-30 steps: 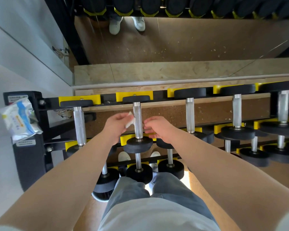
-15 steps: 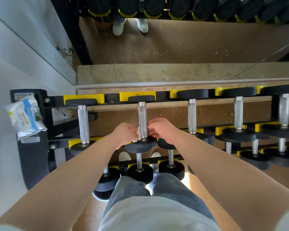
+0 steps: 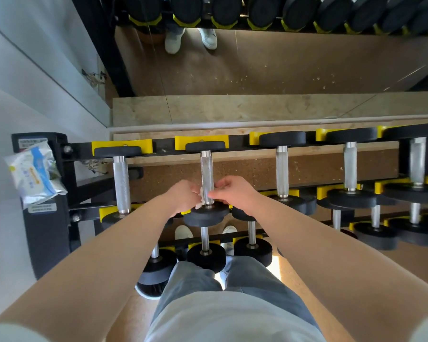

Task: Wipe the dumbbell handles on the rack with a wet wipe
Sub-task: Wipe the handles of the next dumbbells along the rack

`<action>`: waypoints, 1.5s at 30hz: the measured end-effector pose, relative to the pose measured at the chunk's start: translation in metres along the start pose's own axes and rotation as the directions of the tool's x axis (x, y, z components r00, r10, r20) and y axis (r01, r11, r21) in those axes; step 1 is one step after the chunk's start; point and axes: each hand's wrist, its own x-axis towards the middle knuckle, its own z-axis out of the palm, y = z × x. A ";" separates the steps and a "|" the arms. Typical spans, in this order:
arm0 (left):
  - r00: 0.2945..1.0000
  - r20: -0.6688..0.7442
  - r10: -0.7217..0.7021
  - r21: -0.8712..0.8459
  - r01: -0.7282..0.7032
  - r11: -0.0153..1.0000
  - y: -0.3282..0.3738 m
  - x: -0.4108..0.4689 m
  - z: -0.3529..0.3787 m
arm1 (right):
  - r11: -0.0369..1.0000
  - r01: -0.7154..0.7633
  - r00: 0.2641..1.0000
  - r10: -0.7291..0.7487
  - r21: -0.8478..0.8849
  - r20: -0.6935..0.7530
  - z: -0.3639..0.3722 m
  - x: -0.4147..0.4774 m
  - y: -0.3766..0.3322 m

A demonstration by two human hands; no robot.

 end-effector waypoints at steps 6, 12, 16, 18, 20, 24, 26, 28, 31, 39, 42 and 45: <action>0.999 -0.036 -0.020 -0.687 -0.011 0.726 0.008 0.026 -0.013 | 0.997 0.019 1.000 -0.021 -0.078 -0.021 0.000 0.000 -0.001; 0.972 0.205 0.112 -0.572 0.026 0.820 -0.002 0.028 -0.030 | 0.996 -0.021 0.999 0.023 0.090 -0.030 -0.005 -0.001 0.009; 0.956 0.289 0.042 0.129 -0.083 0.988 -0.006 0.032 -0.030 | 0.986 -0.066 0.998 0.067 0.153 0.001 -0.008 0.002 0.009; 0.966 0.256 0.020 0.133 -0.056 0.990 -0.003 0.032 -0.022 | 0.982 -0.085 0.996 0.085 0.171 0.012 -0.008 0.002 0.007; 0.987 0.159 0.020 0.011 -0.022 1.000 -0.002 0.037 -0.016 | 0.982 -0.088 0.996 0.085 0.167 0.025 -0.010 0.002 0.007; 0.997 0.037 0.062 -0.590 -0.028 0.807 0.009 0.044 -0.018 | 0.979 -0.093 0.995 0.084 0.184 0.056 -0.014 0.002 0.008; 0.993 0.073 0.097 -0.720 -0.015 0.694 0.010 0.040 -0.016 | 0.968 -0.104 0.994 0.092 0.228 0.065 -0.016 0.001 0.009; 0.991 0.116 0.069 -0.632 0.020 0.775 0.008 0.035 -0.010 | 0.966 -0.107 0.993 0.094 0.236 0.065 -0.017 0.000 0.010; 0.990 0.138 -0.001 -0.222 0.032 0.975 0.002 0.030 -0.006 | 0.966 -0.123 0.992 0.114 0.228 0.055 -0.017 0.000 0.011; 0.997 -0.077 0.016 -0.823 -0.073 0.564 0.032 0.035 -0.029 | 0.965 -0.121 0.991 0.104 0.231 0.085 -0.018 -0.002 0.009; 0.998 -0.007 0.056 -0.643 -0.047 0.765 0.024 0.028 -0.025 | 0.963 -0.117 0.992 0.101 0.241 0.079 -0.018 -0.004 0.009; 1.000 0.026 0.002 -0.035 -0.001 0.999 0.003 0.025 -0.008 | 0.962 -0.124 0.992 0.114 0.244 0.054 -0.015 -0.005 0.009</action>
